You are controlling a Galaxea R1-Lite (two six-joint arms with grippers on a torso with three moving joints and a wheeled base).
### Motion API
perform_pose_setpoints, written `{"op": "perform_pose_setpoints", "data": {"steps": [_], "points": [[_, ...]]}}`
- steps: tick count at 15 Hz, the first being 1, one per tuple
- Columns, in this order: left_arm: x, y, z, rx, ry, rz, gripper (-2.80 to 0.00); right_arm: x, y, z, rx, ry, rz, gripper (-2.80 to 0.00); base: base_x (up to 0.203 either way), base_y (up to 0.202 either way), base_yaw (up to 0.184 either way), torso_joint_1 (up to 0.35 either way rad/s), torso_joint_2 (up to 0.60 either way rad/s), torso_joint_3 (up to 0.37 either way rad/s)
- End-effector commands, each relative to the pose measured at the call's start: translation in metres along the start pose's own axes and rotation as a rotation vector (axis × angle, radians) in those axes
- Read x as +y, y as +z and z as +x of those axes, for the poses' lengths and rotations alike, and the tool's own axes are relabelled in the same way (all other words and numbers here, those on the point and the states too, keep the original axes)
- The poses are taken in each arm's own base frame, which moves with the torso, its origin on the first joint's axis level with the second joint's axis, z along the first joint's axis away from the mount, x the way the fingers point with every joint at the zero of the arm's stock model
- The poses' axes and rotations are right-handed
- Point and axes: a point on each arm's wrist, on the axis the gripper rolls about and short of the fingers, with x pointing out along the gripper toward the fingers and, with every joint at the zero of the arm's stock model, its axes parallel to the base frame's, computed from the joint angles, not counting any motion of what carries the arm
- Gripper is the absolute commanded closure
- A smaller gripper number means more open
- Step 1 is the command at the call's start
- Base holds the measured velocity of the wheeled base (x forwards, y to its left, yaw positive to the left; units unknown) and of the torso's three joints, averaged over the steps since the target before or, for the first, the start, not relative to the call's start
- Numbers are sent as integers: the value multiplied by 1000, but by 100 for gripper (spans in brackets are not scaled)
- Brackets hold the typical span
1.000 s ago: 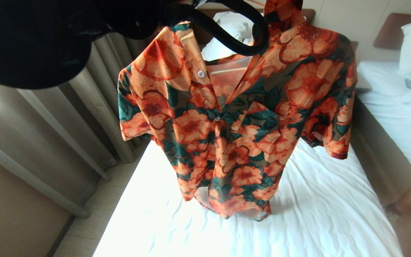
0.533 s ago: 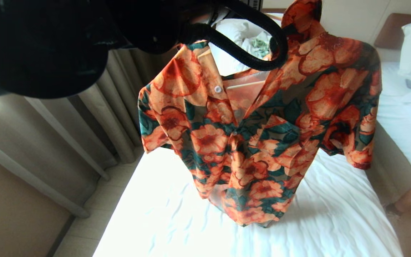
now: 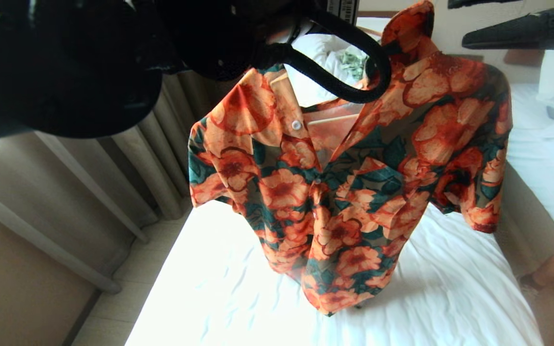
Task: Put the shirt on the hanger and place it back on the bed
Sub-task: Take the clothes hanger out of the clothes
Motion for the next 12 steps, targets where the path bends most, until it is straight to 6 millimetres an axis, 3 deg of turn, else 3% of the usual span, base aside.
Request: {"op": "perform_pose_setpoints", "data": {"steps": [1,12], "points": [[-1,-1,1,3,2,2,0,-1,0,10,0,6,29,-280,0,0,0,0,0,0],[-9,-2,-1,-2,-6,-5,0,-7,7,42,-72,26,78,-280,0,0,0,0,0,0]]}}
